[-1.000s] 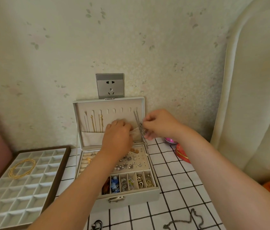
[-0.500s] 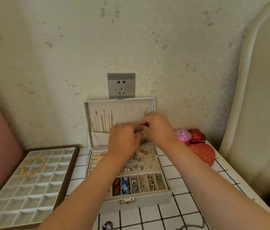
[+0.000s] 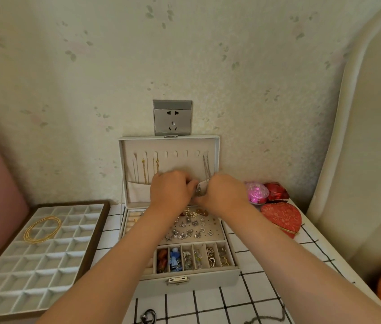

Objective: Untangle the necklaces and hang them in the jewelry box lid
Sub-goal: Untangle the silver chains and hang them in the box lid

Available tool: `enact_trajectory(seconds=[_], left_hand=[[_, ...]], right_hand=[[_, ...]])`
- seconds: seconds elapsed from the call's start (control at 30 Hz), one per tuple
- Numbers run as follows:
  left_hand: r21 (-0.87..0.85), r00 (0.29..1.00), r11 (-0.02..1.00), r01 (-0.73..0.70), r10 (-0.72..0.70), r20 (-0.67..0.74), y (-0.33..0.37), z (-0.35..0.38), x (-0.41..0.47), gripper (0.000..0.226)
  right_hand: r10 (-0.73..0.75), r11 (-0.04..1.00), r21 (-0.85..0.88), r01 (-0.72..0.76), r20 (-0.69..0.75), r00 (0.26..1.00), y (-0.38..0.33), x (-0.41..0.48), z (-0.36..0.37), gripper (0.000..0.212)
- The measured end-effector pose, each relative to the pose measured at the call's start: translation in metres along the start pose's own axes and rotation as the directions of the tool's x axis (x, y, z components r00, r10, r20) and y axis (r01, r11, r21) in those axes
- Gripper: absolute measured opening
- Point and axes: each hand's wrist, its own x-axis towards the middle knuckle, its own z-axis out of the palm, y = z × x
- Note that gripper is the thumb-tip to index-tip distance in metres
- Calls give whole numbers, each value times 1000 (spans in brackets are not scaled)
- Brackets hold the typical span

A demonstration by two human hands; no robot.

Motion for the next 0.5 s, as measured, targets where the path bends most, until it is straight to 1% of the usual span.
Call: enact_trajectory(seconds=[0.07, 0.1, 0.23, 0.3, 0.33, 0.4, 0.47, 0.5], left_hand=[[-25, 1000, 1000, -12, 13, 14, 1, -3, -2, 42], [-31, 999, 999, -22, 23, 23, 1, -5, -3, 42], [-42, 996, 998, -48, 51, 75, -5, -10, -5, 30], [-39, 993, 997, -72, 76, 88, -8, -10, -5, 29], [-39, 992, 996, -82, 85, 92, -9, -11, -5, 31], [-42, 992, 995, -90, 93, 85, -10, -10, -4, 34], [-38, 994, 996, -86, 88, 57, -9, -9, -4, 34], [-37, 996, 996, -77, 79, 45, -8, -9, -4, 33]], right_hand=[[30, 1000, 12, -29, -53, 998, -6, 1, 9, 39], [39, 999, 29, -38, -56, 998, -8, 1, 13, 36], [86, 989, 120, -84, -17, 996, -2, 11, 20, 16], [93, 979, 185, -89, -14, 996, 5, 18, 8, 17], [83, 965, 250, -75, -22, 996, 8, 21, -1, 19], [65, 891, 452, -33, -55, 996, 11, 24, -18, 19], [112, 737, 675, -33, -73, 991, 8, 21, -29, 11], [135, 657, 753, -32, -76, 988, 6, 20, -31, 3]])
